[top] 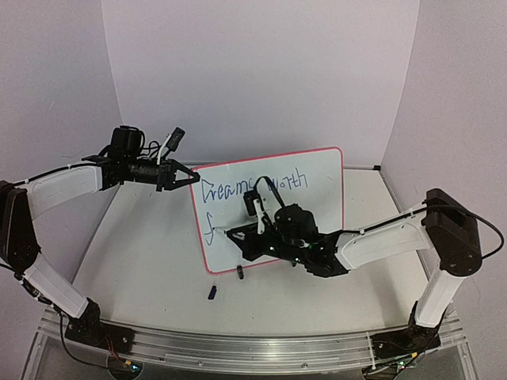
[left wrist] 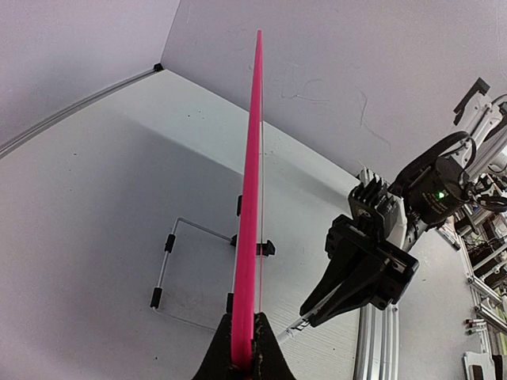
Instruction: Write a sentence on the whiteboard
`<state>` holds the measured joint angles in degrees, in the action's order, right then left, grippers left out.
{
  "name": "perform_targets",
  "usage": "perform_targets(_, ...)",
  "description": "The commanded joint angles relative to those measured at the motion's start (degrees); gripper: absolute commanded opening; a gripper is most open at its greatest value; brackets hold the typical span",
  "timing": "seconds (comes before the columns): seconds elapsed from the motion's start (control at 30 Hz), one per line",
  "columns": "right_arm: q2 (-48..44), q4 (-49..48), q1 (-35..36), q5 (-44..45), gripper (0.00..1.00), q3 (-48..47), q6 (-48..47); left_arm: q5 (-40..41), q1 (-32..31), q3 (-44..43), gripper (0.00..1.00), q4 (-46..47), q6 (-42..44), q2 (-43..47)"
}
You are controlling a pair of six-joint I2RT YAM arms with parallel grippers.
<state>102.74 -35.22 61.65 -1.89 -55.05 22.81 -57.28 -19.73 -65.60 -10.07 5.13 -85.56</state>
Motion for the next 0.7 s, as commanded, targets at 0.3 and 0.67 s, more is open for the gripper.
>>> perform_targets(0.3, -12.0, -2.3, -0.3, -8.2, 0.00, 4.7, -0.7, 2.0, -1.9, 0.8, 0.00, -5.4, 5.9, -0.9)
perform_targets(0.67, -8.1, 0.4, -0.8, -7.8, 0.00, 2.4, -1.9, 2.2, -2.1, 0.8, 0.00, -5.6, 5.9, -1.1)
